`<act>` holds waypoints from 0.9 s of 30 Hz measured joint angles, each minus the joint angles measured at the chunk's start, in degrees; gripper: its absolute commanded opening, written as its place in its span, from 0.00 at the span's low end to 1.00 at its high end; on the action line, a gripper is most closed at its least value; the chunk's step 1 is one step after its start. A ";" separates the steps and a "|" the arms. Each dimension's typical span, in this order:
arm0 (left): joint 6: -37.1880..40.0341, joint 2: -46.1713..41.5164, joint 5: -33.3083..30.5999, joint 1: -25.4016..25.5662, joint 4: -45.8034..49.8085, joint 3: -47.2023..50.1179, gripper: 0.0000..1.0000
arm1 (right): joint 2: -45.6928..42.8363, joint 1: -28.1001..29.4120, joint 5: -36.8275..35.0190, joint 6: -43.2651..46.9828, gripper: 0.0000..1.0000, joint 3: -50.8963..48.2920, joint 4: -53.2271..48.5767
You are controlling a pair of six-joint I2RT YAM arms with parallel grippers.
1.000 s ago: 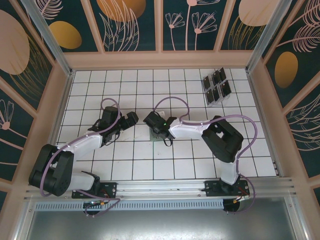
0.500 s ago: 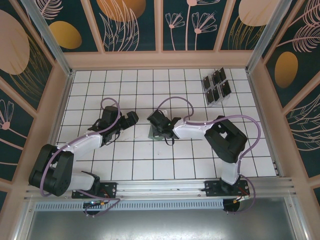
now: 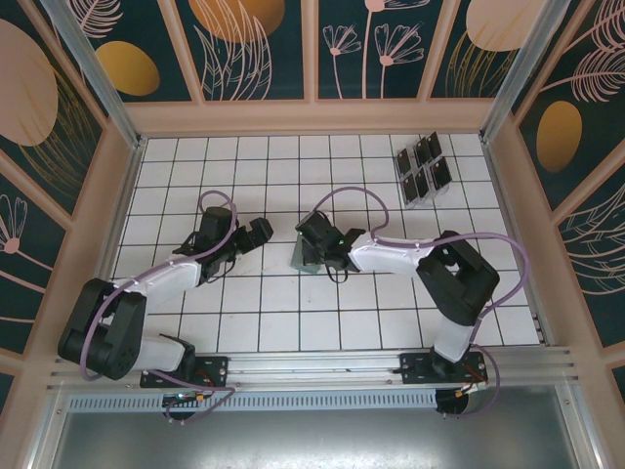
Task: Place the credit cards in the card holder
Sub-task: Pick up the card holder from the center of the table.
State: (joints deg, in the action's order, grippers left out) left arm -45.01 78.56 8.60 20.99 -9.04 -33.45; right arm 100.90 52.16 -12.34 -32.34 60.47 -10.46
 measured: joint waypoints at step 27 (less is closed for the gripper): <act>-6.99 4.22 13.49 0.00 -15.74 0.68 0.96 | -1.53 1.42 3.45 -1.03 0.00 7.06 0.85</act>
State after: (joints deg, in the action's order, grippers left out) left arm -52.01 82.78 22.09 20.99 -24.77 -32.77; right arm 99.37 53.58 -8.88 -33.36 67.53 -9.61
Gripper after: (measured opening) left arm 0.981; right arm 0.045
